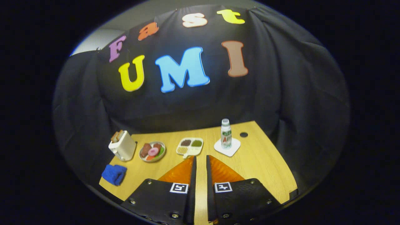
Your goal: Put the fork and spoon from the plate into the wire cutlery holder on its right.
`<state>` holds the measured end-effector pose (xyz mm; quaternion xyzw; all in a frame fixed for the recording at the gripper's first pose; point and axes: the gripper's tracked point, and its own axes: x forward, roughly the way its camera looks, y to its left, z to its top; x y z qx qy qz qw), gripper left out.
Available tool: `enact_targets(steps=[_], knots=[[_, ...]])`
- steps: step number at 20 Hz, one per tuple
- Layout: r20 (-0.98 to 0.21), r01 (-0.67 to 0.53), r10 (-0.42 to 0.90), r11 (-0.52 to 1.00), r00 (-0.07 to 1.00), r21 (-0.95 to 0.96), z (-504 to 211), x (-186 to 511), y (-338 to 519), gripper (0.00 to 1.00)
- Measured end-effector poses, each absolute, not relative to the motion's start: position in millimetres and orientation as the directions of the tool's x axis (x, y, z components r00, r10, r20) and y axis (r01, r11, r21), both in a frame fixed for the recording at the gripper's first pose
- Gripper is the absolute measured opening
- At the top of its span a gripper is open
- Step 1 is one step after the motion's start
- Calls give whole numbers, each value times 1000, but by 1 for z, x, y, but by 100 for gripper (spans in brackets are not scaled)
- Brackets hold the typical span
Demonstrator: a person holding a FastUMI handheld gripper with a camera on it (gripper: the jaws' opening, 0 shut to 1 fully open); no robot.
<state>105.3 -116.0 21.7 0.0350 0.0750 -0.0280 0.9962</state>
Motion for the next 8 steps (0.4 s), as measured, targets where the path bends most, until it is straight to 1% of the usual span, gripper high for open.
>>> enact_targets(steps=[2,4,6,8], knots=[[-13,63,-63,997,998,50,64,94,-105,16],[91,56,-58,998,994,21,95,79,-93,16],[165,49,-46,999,985,-18,116,66,-83,16],[202,38,-31,999,979,-34,127,57,-73,17]])
